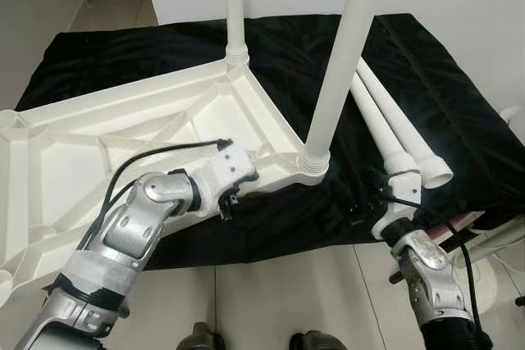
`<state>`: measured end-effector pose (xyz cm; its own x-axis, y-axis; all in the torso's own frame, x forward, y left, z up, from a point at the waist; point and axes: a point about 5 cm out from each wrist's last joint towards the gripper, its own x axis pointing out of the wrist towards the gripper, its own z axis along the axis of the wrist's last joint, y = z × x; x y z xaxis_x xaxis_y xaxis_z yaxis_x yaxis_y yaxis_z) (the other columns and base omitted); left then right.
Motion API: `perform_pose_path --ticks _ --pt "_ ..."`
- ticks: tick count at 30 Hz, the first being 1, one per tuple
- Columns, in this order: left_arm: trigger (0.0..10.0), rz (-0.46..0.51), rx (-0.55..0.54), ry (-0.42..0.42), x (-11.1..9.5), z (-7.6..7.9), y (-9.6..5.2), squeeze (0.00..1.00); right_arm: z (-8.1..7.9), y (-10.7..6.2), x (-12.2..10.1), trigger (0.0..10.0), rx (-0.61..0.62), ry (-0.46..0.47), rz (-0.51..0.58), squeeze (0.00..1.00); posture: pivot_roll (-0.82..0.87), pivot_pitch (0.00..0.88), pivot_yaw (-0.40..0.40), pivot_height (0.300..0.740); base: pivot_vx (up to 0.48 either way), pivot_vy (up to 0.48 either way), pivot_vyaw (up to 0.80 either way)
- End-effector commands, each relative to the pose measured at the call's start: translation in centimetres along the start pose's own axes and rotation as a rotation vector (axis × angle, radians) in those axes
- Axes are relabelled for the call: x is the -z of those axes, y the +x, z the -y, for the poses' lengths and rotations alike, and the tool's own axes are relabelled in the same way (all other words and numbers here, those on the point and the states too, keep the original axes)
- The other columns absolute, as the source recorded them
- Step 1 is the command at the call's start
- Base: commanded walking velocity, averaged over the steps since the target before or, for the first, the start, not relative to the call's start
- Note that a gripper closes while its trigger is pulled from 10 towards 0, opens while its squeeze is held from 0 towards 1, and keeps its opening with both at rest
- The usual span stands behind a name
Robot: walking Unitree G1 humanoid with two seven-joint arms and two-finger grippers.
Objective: Building children table
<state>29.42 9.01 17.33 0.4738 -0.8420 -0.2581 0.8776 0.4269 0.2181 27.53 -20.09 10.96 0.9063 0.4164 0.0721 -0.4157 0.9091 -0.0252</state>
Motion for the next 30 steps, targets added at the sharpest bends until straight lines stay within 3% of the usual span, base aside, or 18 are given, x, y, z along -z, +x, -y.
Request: perform_pose_path --ticks 1,12,30 --pt "10.0 0.032 -0.16 -0.035 -0.6 -1.1 -0.1 0.0 -0.4 0.5 -0.4 10.0 -0.069 0.017 0.001 0.0 -0.08 0.076 0.038 0.74 0.0 0.0 0.0" --pt "10.0 0.128 -0.284 -0.076 -1.8 -0.9 0.4 0.0 -0.1 2.7 -1.7 10.0 -0.228 -0.006 -0.016 0.0 -0.06 0.062 0.012 0.74 0.0 0.0 0.0" --pt "10.0 0.137 -0.259 -0.109 -1.8 1.3 0.3 0.0 -1.7 7.0 -2.8 10.0 -0.362 -0.023 -0.004 0.0 -0.02 0.054 -0.024 0.74 0.0 0.0 0.0"
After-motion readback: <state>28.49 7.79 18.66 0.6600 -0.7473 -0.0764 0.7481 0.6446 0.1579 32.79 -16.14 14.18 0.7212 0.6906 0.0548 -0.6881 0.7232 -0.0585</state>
